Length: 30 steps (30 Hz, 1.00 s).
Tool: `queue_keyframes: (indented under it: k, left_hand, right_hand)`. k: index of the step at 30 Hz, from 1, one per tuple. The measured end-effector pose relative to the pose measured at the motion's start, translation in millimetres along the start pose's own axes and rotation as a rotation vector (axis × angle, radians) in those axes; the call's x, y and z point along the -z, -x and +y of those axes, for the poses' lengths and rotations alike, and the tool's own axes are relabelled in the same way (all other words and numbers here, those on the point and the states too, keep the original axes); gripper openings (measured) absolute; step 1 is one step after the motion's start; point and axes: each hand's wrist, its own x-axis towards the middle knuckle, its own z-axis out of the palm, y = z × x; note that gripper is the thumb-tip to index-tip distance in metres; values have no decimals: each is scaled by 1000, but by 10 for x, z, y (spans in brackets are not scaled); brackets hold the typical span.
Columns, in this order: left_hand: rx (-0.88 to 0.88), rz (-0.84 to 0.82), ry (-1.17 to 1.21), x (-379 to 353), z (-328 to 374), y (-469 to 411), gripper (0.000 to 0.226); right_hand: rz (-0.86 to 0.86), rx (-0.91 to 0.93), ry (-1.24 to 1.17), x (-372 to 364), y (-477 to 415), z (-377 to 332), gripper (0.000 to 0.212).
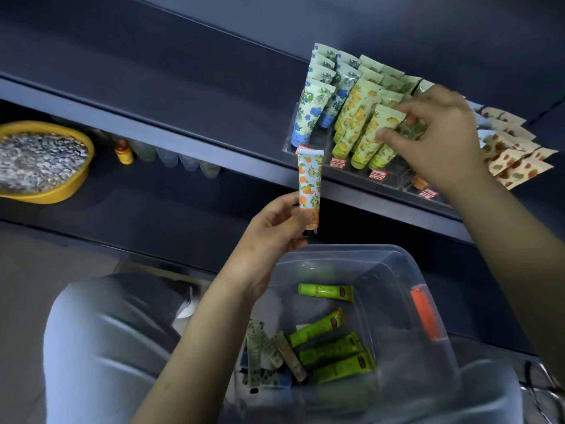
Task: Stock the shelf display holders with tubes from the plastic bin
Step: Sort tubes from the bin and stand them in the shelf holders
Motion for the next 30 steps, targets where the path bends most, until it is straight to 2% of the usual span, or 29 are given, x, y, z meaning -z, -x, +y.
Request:
queue_keyframes:
  k: [9,14,18,20,25,30]
  left_hand:
    - [-27,26,-29,-4,56,-30,25]
    - [-66,17,-122,-56,148,3,24]
    - [-103,-38,-239,-253,204,-27,25]
    - [-129,-90,-286,-401,231,-51,27]
    - [-199,-130,-435,-874,195,-128,21]
    - [-310,-169,-453,-1344,73,-198,19]
  right_hand:
    - [76,32,-62,80,-14,48,24]
    - [104,61,-186,251,72,-53,24]
    - [-197,68,-367,480,244,-159,26]
    - [-275,68,-392,598,335,-141,21]
    - [-194,-47,-503,933,504,106,6]
    - [-135,-141,-470,1212,662,387,14]
